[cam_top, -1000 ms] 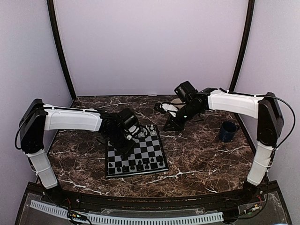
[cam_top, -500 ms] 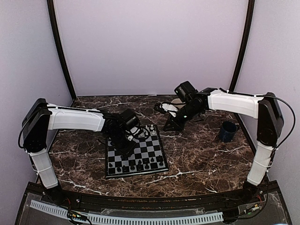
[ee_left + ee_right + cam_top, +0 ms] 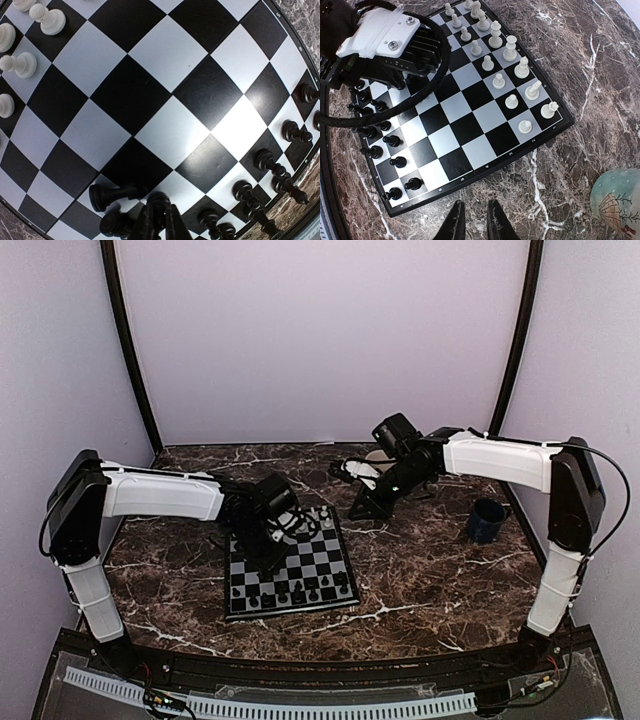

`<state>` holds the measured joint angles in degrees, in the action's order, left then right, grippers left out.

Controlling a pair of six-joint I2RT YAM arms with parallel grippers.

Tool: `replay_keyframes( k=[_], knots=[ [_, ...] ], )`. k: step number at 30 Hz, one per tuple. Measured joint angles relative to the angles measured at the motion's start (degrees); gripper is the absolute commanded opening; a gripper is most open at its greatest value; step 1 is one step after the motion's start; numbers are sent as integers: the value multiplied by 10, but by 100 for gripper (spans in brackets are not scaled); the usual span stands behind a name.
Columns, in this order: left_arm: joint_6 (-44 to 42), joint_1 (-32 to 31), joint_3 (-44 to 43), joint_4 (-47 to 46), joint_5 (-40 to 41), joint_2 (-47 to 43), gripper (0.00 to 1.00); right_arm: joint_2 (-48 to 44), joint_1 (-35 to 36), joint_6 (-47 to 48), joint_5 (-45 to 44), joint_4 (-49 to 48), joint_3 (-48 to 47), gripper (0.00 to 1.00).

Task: Set up the chess pieces on the board
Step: Pick up the pawn from the chessboard, then place the pawn at g7.

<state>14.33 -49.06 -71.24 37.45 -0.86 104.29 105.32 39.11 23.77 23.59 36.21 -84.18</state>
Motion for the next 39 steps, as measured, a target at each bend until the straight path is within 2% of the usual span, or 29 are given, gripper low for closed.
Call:
replay_keyframes(
  k=[6, 12, 17, 20, 26, 39],
  knots=[
    [0, 0, 0, -15, -14, -22, 4, 0, 0, 0, 0, 0, 0, 18],
    [-1, 0, 3, -16, -18, -102, 4, 0, 0, 0, 0, 0, 0, 18],
    [-11, 0, 57, -5, -19, -199, 4, 0, 0, 0, 0, 1, 0, 18],
    [-22, 0, 91, 14, -22, -227, 4, 0, 0, 0, 2, 2, 0, 18],
    [-39, -1, 122, 31, -37, -202, 4, 4, 0, 0, 5, 3, 0, 18],
    [-74, -1, 125, 25, -42, -128, 4, 9, 0, 3, 6, 7, 0, 18]
  ],
)
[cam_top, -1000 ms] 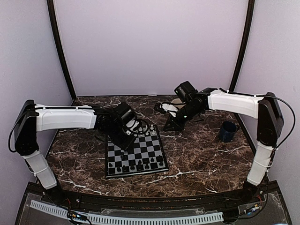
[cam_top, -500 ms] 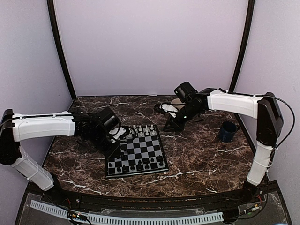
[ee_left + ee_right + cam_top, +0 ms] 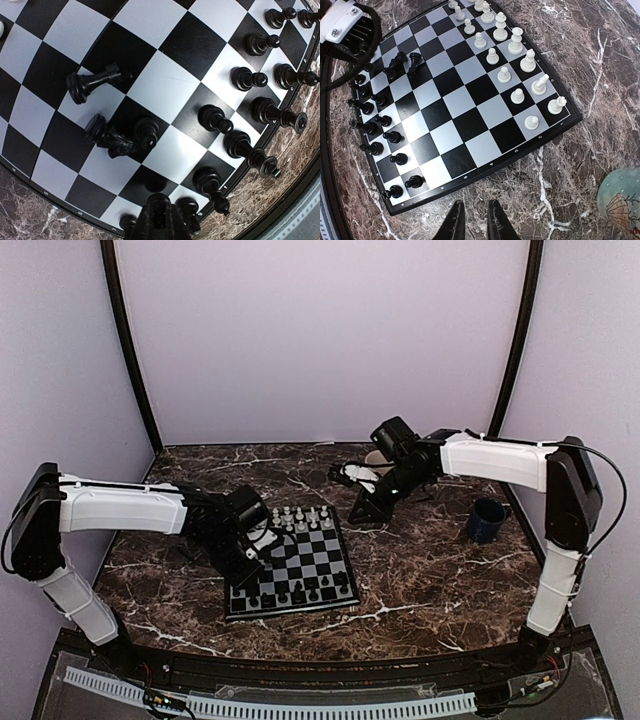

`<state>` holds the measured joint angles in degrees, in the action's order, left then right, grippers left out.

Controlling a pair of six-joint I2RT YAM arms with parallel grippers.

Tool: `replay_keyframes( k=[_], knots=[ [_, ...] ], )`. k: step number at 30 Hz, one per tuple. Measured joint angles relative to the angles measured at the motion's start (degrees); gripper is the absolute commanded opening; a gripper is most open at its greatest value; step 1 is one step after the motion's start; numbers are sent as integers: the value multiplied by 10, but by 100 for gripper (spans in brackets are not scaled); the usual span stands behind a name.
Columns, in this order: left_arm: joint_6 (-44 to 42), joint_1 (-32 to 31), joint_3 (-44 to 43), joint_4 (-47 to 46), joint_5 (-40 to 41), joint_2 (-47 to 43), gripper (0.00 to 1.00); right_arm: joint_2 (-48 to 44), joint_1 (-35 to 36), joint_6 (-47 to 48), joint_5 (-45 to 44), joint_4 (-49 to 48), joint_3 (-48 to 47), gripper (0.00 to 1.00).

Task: Set up the chess pieces on the board
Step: Place the pawn at g7.

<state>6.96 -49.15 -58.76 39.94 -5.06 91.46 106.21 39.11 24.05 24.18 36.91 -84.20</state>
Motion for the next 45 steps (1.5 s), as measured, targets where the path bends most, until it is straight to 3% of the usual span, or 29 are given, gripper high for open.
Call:
replay_keyframes(
  k=[29, 35, 45],
  knots=[
    [16, 0, 15, -20, 13, 12, 4, 10, 0, 7, 1, 4, 0, 18],
    [21, 0, 16, -20, 14, 11, 17, 10, 0, 7, 3, 4, 0, 18],
    [27, 0, 7, -1, 28, 7, 26, 10, 0, 7, 3, 4, 0, 18]
  ],
)
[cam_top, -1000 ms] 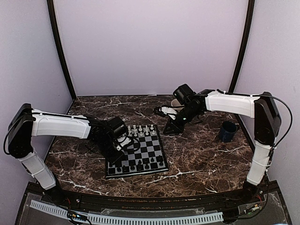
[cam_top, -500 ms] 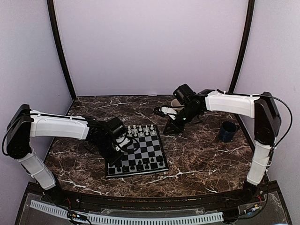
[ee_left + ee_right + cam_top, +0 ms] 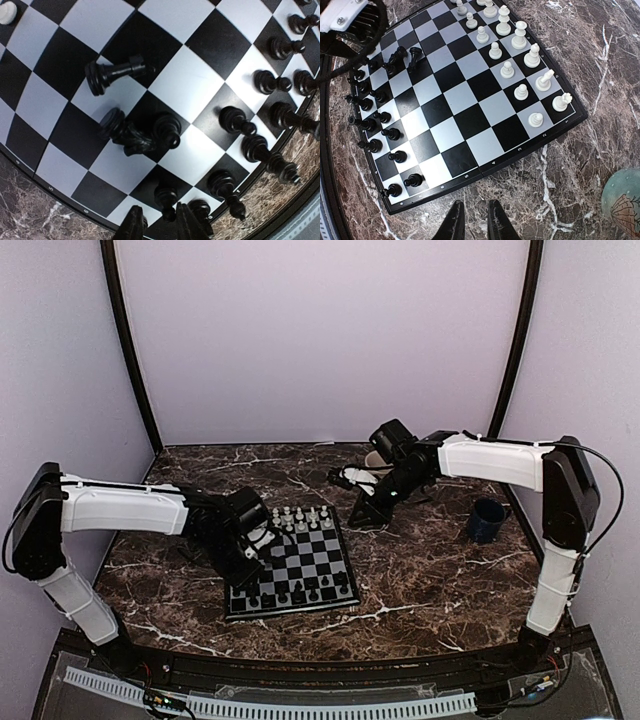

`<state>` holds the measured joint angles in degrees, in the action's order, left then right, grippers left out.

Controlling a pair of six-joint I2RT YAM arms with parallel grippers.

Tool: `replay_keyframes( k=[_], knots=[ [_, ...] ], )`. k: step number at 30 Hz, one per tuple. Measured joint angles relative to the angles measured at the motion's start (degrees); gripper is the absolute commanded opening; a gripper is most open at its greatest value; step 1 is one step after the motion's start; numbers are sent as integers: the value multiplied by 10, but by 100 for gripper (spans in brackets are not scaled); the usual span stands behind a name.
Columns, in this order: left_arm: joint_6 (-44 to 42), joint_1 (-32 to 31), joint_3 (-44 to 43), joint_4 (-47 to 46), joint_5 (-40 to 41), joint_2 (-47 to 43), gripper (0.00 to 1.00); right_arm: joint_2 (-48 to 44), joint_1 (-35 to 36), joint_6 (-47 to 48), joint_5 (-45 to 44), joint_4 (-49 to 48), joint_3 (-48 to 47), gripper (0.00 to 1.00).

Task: Set up the chess pieces on the board
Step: Place the pawn at g7, then move the pawn to f7.

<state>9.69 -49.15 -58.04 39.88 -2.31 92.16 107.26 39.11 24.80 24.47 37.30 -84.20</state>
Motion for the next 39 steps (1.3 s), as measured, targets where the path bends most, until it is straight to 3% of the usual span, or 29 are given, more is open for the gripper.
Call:
replay_keyframes(
  k=[9, 16, 39],
  knots=[
    [-1, 0, -50, -17, 7, -8, 26, 0, 0, 0, 1, 0, 0, 18],
    [-5, 0, -94, -29, 20, 53, 26, 0, 0, 0, 0, 0, 0, 18],
    [-20, 0, -102, -21, 19, 92, 21, 2, 0, 2, 0, 0, 0, 18]
  ],
)
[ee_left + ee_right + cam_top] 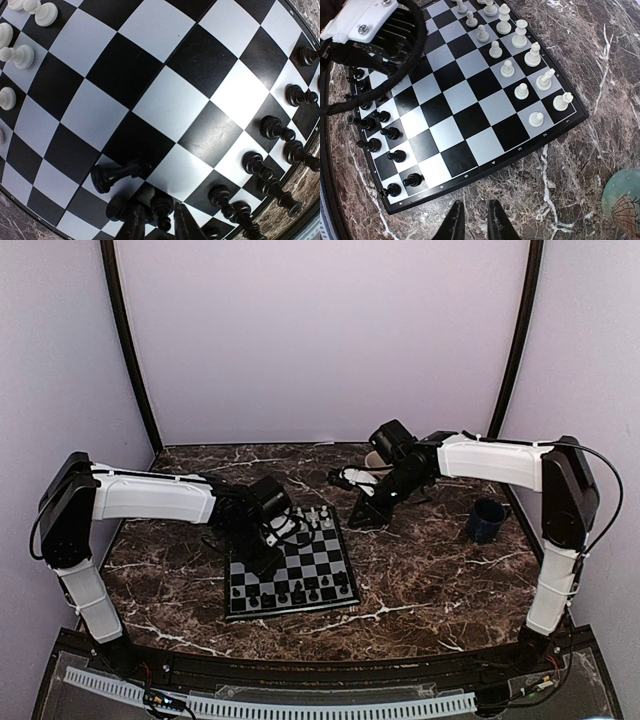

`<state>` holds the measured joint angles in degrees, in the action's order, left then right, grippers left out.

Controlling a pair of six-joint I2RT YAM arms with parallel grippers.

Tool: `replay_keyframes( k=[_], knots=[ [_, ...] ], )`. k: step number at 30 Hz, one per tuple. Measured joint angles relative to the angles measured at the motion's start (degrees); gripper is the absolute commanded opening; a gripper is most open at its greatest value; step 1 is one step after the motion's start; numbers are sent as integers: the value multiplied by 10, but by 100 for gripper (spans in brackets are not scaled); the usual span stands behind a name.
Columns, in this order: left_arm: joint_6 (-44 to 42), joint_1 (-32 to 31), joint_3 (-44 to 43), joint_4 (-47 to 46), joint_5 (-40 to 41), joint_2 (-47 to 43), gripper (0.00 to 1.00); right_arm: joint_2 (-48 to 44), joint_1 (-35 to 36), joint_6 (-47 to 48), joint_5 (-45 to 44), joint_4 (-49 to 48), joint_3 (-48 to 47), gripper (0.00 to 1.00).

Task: Set up the chess pieces on the board
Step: Move the pawn to f7.

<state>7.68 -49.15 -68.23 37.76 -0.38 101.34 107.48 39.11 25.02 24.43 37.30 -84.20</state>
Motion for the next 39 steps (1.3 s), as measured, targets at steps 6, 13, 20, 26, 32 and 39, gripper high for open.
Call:
replay_keyframes(
  k=[6, 13, 20, 26, 32, 39],
  knots=[
    [0, 0, 0, 3, -9, 0, 15, 0, 0, 0, 0, 0, 0, 18],
    [0, 0, 0, 5, -18, 0, 7, 4, 0, 0, 0, 0, 0, 18],
    [0, -4, 4, 4, -37, -4, 4, 4, 0, 0, 0, 0, 0, 19],
    [0, -9, 20, 7, -52, -19, 4, 4, 0, 0, 0, 0, 0, 19],
    [1, -12, 35, 10, -63, -29, 5, 4, 2, 0, 0, 0, 0, 19],
    [5, -14, 35, 11, -62, -29, 17, 4, 3, 0, 0, 1, 0, 19]
  ],
)
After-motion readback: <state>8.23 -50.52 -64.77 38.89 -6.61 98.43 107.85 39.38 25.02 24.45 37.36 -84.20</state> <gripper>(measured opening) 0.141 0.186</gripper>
